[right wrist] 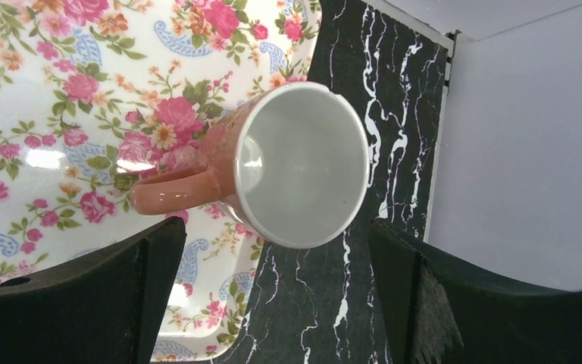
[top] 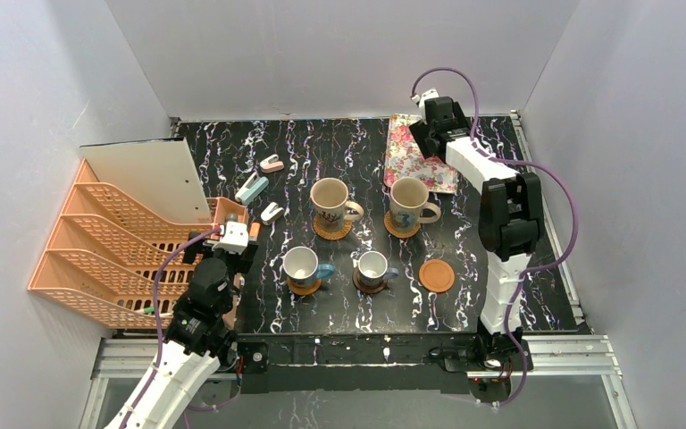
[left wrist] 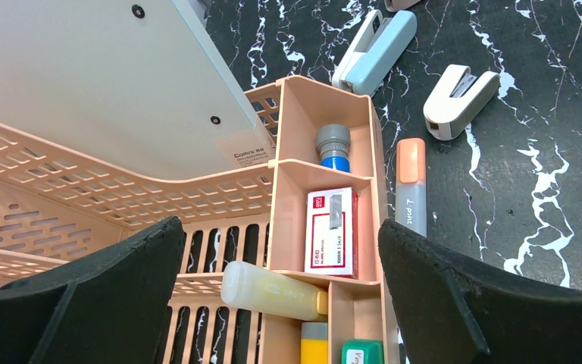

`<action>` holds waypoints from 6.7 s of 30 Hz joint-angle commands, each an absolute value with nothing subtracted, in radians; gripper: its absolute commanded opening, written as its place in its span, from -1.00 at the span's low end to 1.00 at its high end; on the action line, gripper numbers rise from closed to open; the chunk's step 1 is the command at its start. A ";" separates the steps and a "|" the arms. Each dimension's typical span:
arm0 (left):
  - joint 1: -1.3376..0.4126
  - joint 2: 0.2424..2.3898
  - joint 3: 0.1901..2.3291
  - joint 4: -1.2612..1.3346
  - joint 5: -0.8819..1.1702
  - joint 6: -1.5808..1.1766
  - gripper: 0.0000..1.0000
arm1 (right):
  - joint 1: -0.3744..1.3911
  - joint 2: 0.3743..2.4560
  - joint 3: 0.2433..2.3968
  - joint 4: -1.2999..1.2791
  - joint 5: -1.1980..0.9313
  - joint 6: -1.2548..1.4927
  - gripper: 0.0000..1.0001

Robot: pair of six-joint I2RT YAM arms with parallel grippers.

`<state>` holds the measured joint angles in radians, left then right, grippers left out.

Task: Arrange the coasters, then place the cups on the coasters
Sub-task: Pick up the cup from the tray.

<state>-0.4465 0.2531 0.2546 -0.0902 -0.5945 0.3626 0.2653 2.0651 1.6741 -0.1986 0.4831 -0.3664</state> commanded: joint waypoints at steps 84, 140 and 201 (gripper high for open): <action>-0.442 0.222 0.247 -0.087 -0.606 0.354 0.96 | 0.199 1.960 1.654 -0.213 0.313 -0.180 0.97; -0.442 0.226 0.245 -0.081 -0.612 0.356 0.96 | 0.083 1.971 1.369 0.117 0.103 0.034 0.48; -0.442 0.228 0.241 -0.077 -0.607 0.357 0.96 | 0.106 1.748 1.082 0.501 0.105 -0.056 -0.97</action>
<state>-0.4465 0.2256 0.2512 -0.0906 -0.5945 0.3630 0.1032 1.7866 1.0756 0.3592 0.1165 -0.0589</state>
